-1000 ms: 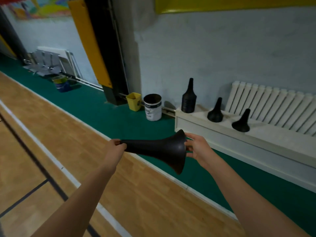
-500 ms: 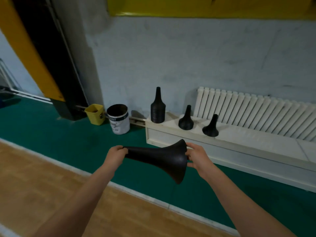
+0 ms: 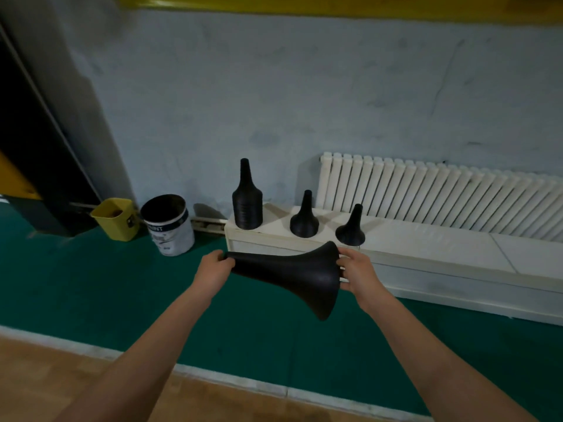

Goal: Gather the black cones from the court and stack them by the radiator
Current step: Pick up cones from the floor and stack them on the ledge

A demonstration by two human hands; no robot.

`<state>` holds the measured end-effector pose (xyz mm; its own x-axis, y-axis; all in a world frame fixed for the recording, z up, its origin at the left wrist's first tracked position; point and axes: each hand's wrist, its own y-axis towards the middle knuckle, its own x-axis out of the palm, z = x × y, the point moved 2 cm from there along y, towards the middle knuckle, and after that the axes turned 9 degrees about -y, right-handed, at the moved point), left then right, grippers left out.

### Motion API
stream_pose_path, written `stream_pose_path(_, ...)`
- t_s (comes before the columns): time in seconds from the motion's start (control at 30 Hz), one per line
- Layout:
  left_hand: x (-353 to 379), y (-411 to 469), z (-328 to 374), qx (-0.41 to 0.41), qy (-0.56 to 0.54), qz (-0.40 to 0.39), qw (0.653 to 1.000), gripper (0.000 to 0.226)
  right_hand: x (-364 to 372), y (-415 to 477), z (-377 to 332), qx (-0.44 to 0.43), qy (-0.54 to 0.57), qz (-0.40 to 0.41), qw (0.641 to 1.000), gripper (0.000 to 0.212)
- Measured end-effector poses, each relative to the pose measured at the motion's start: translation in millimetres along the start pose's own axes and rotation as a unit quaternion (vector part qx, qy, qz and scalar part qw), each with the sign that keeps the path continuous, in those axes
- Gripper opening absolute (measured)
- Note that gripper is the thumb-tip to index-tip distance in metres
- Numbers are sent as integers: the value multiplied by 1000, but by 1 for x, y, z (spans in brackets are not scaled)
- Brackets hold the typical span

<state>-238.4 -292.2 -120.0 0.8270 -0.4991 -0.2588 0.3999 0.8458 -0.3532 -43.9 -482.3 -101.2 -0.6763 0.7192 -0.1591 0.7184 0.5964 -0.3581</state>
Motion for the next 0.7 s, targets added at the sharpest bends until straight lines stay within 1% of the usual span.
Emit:
stream_pose_path(0.03, 7, 10, 6, -1, 5, 2, 1000, 8, -4, 12, -3, 0, 2, 2, 1000, 37)
stream_pose_path(0.07, 18, 24, 14, 4, 5, 4, 1000, 9, -10, 29, -9, 0, 8, 6, 1000, 36)
stream_pose_path(0.17, 45, 63, 37, 26, 31, 4, 999, 36, -25, 71, -26, 1, 27, 8, 1000, 33)
stream_pose_path(0.2, 52, 73, 44, 33, 39, 7, 999, 42, -29, 83, -31, 3, 35, 10, 999, 32)
stream_pose_path(0.23, 62, 87, 53, 39, 38, 11, 998, 43, -34, 98, -38, 3, 41, 9, 999, 31)
stream_pose_path(0.33, 83, 120, 71, 47, 32, 15, 998, 35, -43, 136, -51, 11, 56, 3, 998, 28)
stream_pose_path(0.47, 99, 156, 88, 38, 29, 10, 999, 39, -47, 181, -55, 30, 56, 0, 998, 30)
stream_pose_path(0.53, 106, 185, 99, 34, 42, 7, 999, 39, -48, 211, -59, 42, 62, 3, 997, 31)
stream_pose_path(0.63, 111, 225, 114, 51, 74, 8, 996, 34, -47, 250, -64, 56, 57, 3, 997, 36)
stream_pose_path(0.7, 115, 258, 125, 60, 85, 8, 995, 38, -42, 282, -70, 65, 62, 6, 996, 37)
